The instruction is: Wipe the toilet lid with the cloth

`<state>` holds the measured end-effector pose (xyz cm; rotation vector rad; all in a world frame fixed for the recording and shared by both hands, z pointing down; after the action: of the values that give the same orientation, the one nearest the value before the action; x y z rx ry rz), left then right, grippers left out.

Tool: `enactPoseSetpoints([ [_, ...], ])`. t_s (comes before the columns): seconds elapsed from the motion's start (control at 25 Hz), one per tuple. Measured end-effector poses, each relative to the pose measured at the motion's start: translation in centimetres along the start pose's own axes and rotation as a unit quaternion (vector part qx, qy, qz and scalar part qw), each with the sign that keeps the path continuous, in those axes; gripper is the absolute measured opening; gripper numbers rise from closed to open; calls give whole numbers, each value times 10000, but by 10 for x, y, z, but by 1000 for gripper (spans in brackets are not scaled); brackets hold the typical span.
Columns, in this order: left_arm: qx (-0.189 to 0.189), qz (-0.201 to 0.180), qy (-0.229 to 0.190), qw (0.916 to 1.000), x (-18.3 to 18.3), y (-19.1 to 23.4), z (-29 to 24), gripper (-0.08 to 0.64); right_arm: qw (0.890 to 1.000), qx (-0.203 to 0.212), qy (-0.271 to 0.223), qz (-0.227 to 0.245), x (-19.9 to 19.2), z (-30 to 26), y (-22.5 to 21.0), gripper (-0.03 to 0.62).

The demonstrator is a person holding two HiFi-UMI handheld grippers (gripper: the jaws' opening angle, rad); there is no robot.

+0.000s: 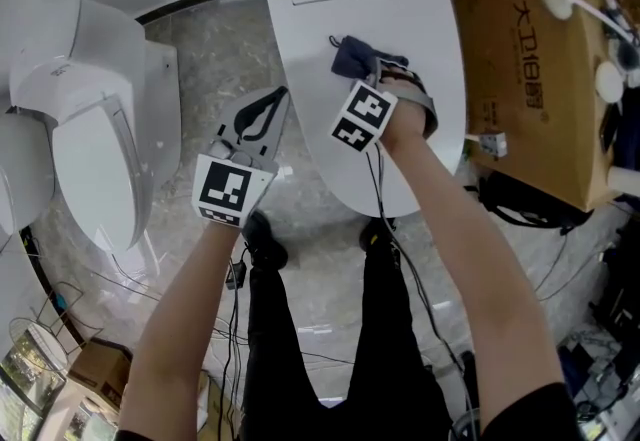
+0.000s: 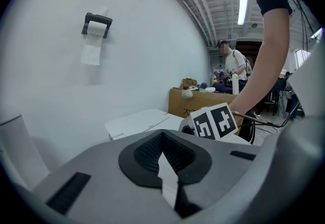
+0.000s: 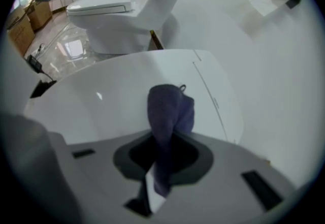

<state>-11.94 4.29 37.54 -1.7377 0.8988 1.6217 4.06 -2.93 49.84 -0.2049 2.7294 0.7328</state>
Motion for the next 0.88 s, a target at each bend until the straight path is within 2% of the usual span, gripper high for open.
enactPoseSetpoints([
  [0.88,105,26,-49,9999,-1,11,28,17,9992,219,-207,254,56,-8,24,67],
])
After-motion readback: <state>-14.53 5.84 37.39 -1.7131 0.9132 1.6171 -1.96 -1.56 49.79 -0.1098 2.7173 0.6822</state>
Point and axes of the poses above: the fingertips, and each gripper's own axes: z backward along the fingers, y to its left, x out of its top, the point moved 6 cm from there along z, backward along the fingers, and after that the axes turned 15 degrees about -y, right-handed, at the moved point
